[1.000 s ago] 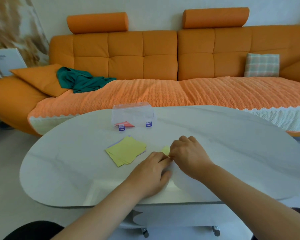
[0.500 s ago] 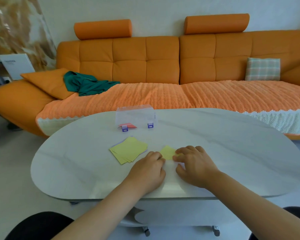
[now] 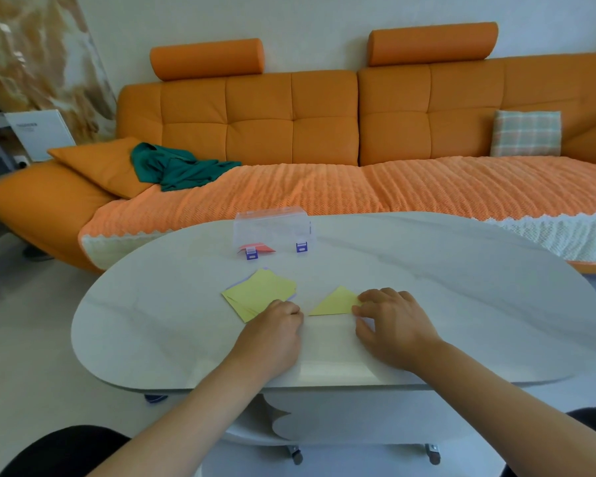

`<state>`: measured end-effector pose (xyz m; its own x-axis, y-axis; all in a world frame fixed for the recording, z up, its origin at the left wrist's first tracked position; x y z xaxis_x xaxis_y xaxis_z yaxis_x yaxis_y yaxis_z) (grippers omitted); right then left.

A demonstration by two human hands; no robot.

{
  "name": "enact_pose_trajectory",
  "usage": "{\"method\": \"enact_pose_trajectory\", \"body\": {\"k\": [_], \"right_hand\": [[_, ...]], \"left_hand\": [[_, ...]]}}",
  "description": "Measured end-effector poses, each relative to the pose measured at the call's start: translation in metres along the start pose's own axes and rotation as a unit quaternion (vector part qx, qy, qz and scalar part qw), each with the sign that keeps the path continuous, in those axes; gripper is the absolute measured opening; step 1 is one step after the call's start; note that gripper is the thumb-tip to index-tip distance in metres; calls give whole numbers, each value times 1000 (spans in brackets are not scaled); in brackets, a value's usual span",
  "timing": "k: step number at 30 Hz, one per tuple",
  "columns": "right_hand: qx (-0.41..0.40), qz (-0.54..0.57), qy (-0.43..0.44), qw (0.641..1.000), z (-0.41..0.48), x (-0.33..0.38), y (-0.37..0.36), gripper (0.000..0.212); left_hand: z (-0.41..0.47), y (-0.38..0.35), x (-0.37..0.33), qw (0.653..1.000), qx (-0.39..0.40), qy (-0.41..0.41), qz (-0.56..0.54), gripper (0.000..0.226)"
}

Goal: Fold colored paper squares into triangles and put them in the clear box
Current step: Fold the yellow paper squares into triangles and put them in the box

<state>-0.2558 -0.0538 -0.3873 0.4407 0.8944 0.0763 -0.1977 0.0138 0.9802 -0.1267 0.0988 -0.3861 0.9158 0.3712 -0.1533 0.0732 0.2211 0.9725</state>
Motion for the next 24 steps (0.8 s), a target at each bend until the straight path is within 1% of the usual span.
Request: {"method": "enact_pose_trajectory", "body": {"k": [3,5,6,8,11,13,15,18,20,24], "right_hand": [[-12,5,16,1000,0,5,1,34],[-15,-10,33,999,1,11,1,38],[-11,-12,37,999,2,14,0,40],[2,-8,44,999,4,19,-2,42],[8,-6,59,998,7,25,-4,41],[8,8,60,998,8,26,-5,39],[5,4,62,998,7,27,-6,37],[4,5,57,998,5,27,-7,37],[13,16,44,999,5,24,-6,39],[27,-8,-7,1000,3,6,-5,42]], "left_hand": [[-4,11,-4,995,-91,-9,-44,34],[-2,20,-14,988,-131,-46,-74,40],[0,21,-19,987,-120,-65,-84,43],[5,12,-27,988,-63,-82,-112,47],[10,-8,-23,991,6,-50,-124,52],[12,-13,-20,992,8,-30,-123,51],[14,-13,-22,993,5,-27,-112,48],[15,-15,-29,998,-6,-51,-43,44],[15,-15,-32,998,-8,-55,-23,45],[18,-15,-30,999,14,-51,-11,52]]}}
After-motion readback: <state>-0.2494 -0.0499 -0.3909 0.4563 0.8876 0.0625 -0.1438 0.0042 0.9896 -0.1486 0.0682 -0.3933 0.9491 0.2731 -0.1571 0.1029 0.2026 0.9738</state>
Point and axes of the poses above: each hand's wrist, its own z-axis towards the middle knuckle, its own y-axis out of the back of the hand, x = y × z, the point moved 6 cm from there along z, towards the middle knuckle, and after that the axes turned 2 degrees about -z, right-handed, at the moved point
